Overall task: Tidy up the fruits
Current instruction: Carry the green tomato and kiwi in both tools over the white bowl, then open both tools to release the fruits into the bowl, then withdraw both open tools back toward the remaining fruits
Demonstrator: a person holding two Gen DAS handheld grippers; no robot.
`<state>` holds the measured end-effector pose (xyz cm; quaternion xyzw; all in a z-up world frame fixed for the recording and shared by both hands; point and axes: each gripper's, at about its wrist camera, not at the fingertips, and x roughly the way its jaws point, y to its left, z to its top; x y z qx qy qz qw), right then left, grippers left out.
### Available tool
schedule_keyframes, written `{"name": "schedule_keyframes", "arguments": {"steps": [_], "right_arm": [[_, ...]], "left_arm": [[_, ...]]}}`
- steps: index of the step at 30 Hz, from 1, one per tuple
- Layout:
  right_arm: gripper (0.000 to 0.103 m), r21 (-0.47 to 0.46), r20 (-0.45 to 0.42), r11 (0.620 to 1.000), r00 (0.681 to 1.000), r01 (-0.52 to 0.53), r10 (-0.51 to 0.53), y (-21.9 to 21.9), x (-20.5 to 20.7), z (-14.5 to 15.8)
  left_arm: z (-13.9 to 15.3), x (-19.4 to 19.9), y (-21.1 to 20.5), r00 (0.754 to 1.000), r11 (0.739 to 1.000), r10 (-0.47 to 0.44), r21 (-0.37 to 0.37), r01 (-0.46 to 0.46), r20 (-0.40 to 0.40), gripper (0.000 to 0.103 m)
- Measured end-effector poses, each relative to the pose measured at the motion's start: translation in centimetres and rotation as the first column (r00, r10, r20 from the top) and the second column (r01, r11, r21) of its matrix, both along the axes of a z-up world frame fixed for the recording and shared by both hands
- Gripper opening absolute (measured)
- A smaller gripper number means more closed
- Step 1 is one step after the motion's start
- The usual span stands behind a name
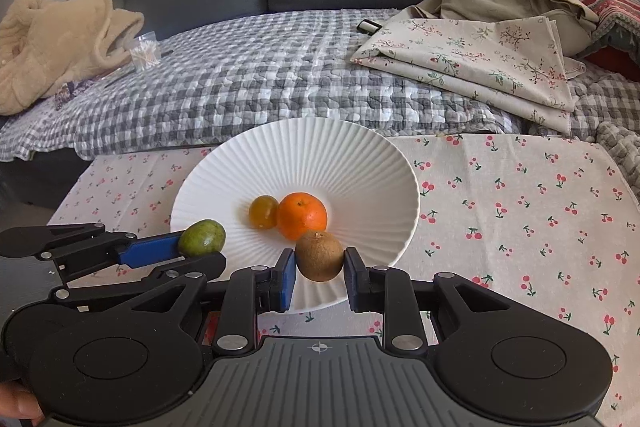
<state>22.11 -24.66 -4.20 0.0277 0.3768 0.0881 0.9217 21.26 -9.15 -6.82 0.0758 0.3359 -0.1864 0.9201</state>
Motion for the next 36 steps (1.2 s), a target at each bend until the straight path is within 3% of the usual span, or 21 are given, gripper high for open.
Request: {"name": "schedule_keyframes", "arguments": {"steps": [9,14,22,26,30,33,36], "right_arm": [[0.026,0.006,-0.009,1.0,1.0,0.019,-0.019,-0.2,0.4,-0.4],[0.026,0.038,0.002,0.999,0.999,0.035,-0.035,-1.1,-0.1,0.7],[0.029,0.122,0.004,0.984,0.991,0.132,-0.133,-4.5,-1.1,2.9],[0.031,0.14,0.005,0.981,0.991,0.131,-0.133,-4.7,-2.1,4.1],[0.04,0.165,-0.012,0.979,0.992,0.124,-0.124,-4.4,-3.4,5.3],[0.063,0.145,-0.016,0.985,0.995,0.096,-0.095,-3.5,-4.9,6.1],[0.073,0.139,-0.015,0.988,0.998,0.061,-0.059,-2.6,-6.2,7.0]], "left_arm": [[-1.1,0.6,-0.1,1.0,1.0,0.008,0.016,-0.008,-0.009,0.026],[-0.5,0.4,0.7,1.0,1.0,0.007,0.021,-0.007,0.0,0.035],[1.7,0.1,3.8,0.998,0.996,0.068,-0.065,-0.069,-0.015,0.039],[2.8,-0.4,4.7,0.995,0.991,0.098,-0.091,-0.1,-0.033,0.039],[3.9,-1.5,5.5,0.989,0.985,0.128,-0.107,-0.135,-0.069,0.046],[4.5,-2.5,6.0,0.984,0.982,0.159,-0.092,-0.166,-0.083,0.058],[5.1,-3.7,6.6,0.974,0.973,0.2,-0.097,-0.21,-0.104,0.072]]}}
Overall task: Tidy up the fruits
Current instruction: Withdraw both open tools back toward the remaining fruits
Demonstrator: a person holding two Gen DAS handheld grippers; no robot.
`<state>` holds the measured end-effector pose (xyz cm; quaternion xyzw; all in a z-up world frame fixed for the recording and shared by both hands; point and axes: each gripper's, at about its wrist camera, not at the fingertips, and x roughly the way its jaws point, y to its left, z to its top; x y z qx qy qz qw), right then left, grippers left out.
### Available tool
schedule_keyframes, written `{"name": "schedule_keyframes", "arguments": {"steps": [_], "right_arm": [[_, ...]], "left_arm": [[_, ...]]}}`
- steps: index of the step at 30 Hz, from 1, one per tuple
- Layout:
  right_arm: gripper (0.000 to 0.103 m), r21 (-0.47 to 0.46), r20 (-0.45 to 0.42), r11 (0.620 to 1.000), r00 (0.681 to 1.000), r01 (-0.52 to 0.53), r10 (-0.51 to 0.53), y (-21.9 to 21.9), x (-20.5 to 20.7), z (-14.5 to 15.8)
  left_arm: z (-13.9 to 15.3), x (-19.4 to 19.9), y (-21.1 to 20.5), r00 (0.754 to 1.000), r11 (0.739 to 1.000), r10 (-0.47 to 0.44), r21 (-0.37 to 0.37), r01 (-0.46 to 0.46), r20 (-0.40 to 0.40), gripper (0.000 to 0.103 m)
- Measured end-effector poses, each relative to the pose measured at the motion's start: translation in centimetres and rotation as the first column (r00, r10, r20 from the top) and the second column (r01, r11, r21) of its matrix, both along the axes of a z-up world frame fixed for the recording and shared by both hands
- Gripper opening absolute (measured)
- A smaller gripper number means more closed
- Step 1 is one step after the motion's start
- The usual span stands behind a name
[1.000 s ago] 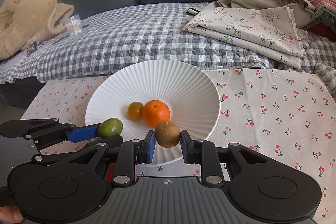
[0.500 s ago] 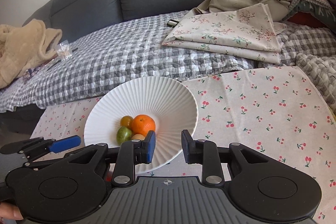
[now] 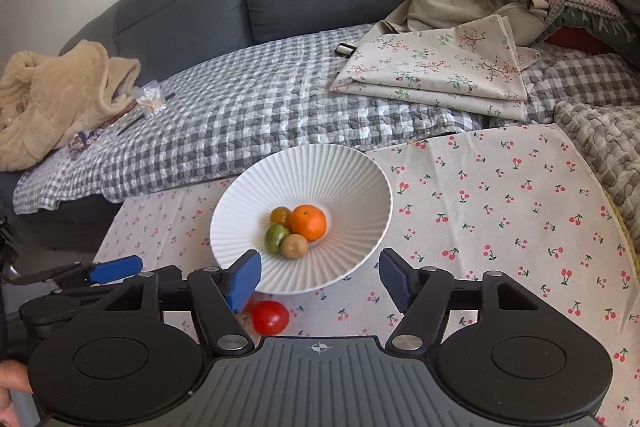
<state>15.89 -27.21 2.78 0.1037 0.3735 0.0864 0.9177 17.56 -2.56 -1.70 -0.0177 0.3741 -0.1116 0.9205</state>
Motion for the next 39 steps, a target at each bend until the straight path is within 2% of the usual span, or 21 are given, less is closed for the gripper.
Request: {"name": "schedule_keyframes", "arguments": {"steps": [1,4,7,10,16,20,27,39], "right_arm": [[0.08,0.009,-0.004,1.0,1.0,-0.004,0.004,0.2,-0.4,0.2],[0.089,0.008,-0.016,0.999,0.999,-0.045,0.045,0.9,-1.8,0.8],[0.097,-0.002,-0.024,0.998,0.998,-0.057,0.057,1.3,-3.2,1.1],[0.099,0.01,-0.045,0.997,0.996,-0.072,0.073,1.5,-4.3,1.0],[0.102,-0.014,-0.06,0.996,0.995,-0.087,0.086,2.4,-6.0,0.9],[0.103,-0.029,-0.071,0.995,0.993,-0.099,0.096,2.9,-6.3,0.4],[0.103,-0.065,-0.108,0.993,0.99,-0.101,0.094,3.1,-6.1,-1.0],[0.103,-0.073,-0.148,0.993,0.985,-0.097,0.085,2.2,-5.8,-2.4]], "left_arm": [[0.2,-0.5,0.2,1.0,1.0,0.007,-0.004,-0.008,-0.006,0.079],[0.9,-2.0,0.3,1.0,1.0,0.013,0.023,-0.013,0.016,0.094],[1.3,-3.4,0.2,0.999,0.997,0.018,0.068,-0.021,0.041,0.101],[1.4,-4.2,0.4,1.0,0.997,0.014,0.073,-0.015,0.019,0.102],[1.0,-5.4,1.1,0.998,0.999,0.039,0.036,-0.038,-0.042,0.102],[0.7,-6.3,1.5,0.998,0.998,0.056,0.036,-0.054,-0.04,0.102],[-0.4,-6.7,1.0,0.998,0.997,0.031,0.069,-0.026,-0.063,0.102],[-2.7,-6.7,-0.3,0.992,0.997,-0.015,0.078,0.024,-0.122,0.102]]}}
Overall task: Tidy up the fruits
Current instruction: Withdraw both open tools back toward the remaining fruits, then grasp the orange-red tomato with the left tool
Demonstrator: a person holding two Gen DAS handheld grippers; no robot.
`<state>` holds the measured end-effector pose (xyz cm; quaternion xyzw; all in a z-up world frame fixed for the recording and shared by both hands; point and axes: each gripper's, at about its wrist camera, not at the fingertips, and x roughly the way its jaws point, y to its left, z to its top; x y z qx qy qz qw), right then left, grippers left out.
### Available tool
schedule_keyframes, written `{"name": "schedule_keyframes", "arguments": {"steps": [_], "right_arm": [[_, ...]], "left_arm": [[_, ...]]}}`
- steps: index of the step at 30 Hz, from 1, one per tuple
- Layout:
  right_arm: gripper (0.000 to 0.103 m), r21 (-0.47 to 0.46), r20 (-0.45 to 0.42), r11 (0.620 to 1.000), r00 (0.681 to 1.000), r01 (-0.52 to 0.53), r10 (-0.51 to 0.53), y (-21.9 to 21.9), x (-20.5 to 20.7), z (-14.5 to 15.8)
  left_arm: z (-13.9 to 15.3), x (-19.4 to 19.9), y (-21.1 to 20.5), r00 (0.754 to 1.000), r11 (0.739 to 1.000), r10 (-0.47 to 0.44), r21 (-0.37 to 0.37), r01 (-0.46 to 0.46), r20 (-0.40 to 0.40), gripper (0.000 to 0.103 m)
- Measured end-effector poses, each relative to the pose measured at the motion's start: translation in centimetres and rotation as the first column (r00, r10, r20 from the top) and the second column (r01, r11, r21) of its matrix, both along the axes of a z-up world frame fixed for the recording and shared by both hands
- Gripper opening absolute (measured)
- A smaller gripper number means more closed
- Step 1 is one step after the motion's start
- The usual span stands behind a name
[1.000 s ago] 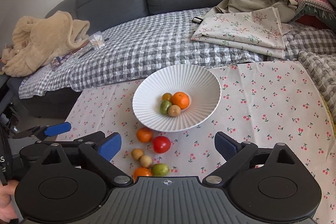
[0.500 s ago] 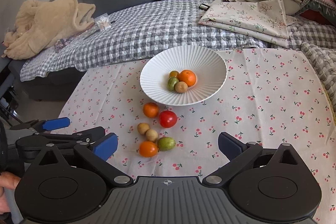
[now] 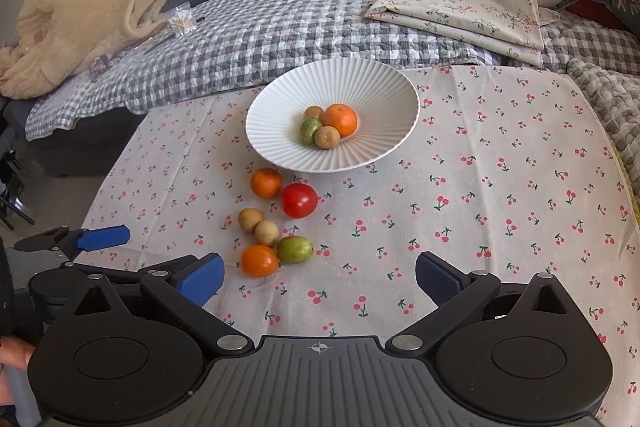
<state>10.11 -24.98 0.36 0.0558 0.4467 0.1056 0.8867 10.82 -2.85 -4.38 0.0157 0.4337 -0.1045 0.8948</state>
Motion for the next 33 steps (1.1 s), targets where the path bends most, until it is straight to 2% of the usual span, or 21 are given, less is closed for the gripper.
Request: {"name": "schedule_keyframes", "arguments": {"steps": [4,12,17,20,25,27,33], "right_arm": [[0.103,-0.015,-0.004,1.0,1.0,0.005,-0.005,-0.1,0.1,-0.5],[0.103,-0.023,-0.011,0.999,0.999,0.032,-0.032,-0.7,0.5,-1.1],[0.103,-0.021,-0.02,0.999,0.999,0.05,-0.051,-1.2,1.0,-1.6],[0.103,-0.02,-0.013,0.998,0.998,0.059,-0.059,-1.2,1.1,-1.7],[0.102,-0.025,-0.011,0.999,0.999,0.044,-0.045,-0.7,1.3,-2.1],[0.102,-0.03,-0.009,0.999,1.0,0.03,-0.03,-0.4,1.5,-2.4],[0.101,-0.042,-0.01,0.999,1.0,-0.009,0.009,0.0,2.3,-3.9]], "left_arm": [[-1.3,0.0,-0.6,0.999,0.999,-0.034,-0.011,0.034,-0.015,0.102],[-4.2,0.2,-2.1,0.994,0.994,-0.104,0.025,0.104,-0.014,0.097],[-4.7,0.6,-3.1,0.988,0.989,-0.149,0.022,0.148,0.037,0.08],[-5.1,0.7,-4.2,0.976,0.978,-0.206,0.057,0.202,0.072,0.07],[-6.3,0.9,-5.4,0.959,0.96,-0.274,0.082,0.268,0.074,0.038],[-6.3,0.8,-5.6,0.955,0.957,-0.285,0.084,0.279,0.079,0.032],[-5.8,0.7,-5.0,0.96,0.96,-0.278,0.059,0.275,0.047,0.031]]}}
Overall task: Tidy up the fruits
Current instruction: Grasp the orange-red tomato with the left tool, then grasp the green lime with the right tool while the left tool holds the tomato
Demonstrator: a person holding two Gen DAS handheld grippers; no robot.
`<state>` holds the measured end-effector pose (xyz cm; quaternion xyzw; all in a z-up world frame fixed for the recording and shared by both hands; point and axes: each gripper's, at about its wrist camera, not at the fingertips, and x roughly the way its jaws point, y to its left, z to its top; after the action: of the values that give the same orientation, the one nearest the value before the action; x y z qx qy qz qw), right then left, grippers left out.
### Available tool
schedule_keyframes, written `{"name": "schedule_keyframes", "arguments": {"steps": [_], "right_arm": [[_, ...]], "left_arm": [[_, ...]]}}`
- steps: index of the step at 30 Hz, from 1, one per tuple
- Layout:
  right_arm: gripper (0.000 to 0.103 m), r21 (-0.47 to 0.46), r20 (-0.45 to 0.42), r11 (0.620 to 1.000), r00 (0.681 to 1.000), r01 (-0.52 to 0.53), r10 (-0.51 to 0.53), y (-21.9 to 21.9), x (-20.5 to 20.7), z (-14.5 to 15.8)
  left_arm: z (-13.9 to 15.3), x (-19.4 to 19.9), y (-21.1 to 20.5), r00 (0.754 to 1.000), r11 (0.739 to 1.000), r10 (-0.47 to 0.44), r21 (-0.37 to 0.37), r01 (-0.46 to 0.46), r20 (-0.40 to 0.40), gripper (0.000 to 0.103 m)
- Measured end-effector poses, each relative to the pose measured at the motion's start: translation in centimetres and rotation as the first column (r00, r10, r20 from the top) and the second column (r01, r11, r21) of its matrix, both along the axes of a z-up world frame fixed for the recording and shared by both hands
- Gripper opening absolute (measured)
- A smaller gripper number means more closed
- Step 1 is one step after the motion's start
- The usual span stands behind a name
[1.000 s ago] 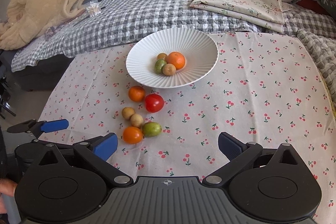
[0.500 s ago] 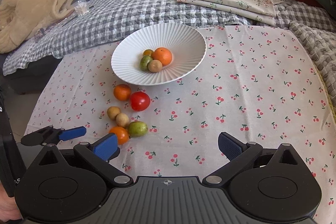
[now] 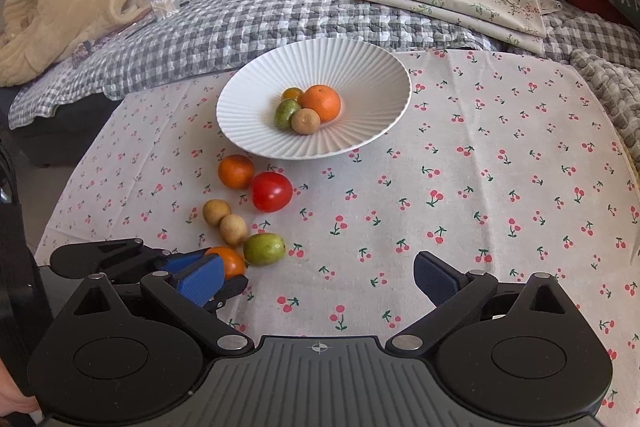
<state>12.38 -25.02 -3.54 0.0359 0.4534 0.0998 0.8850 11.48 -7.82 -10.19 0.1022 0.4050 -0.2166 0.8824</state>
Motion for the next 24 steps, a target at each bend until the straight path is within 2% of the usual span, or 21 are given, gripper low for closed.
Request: {"name": "schedule_keyframes", "arguments": {"steps": [5,10,17,21,23,24], "right_arm": [[0.101,-0.012,-0.002,0.999,0.999,-0.046,0.046,0.4,0.4,-1.4],[0.101,-0.036,0.004,0.993,0.994,-0.113,0.114,1.6,0.9,-2.9],[0.09,-0.069,0.037,0.98,0.981,-0.185,0.188,4.5,1.3,-4.3],[0.079,-0.087,0.057,0.974,0.975,-0.21,0.216,6.0,2.0,-4.7],[0.069,-0.101,0.046,0.971,0.974,-0.215,0.22,6.5,2.5,-5.0],[0.054,-0.108,0.036,0.97,0.974,-0.219,0.224,6.6,2.7,-5.2]], "left_arm": [[0.9,0.3,2.0,0.995,0.997,0.068,-0.031,-0.07,-0.07,0.031],[1.8,1.1,4.5,0.984,0.985,0.156,-0.055,-0.162,-0.088,0.031],[2.5,2.0,6.1,0.97,0.969,0.222,-0.087,-0.231,-0.102,0.031],[2.5,2.3,6.3,0.967,0.966,0.234,-0.088,-0.243,-0.104,0.031],[2.4,2.3,6.3,0.967,0.966,0.234,-0.084,-0.243,-0.102,0.031],[2.3,2.3,6.3,0.967,0.967,0.234,-0.083,-0.243,-0.103,0.031]]}}
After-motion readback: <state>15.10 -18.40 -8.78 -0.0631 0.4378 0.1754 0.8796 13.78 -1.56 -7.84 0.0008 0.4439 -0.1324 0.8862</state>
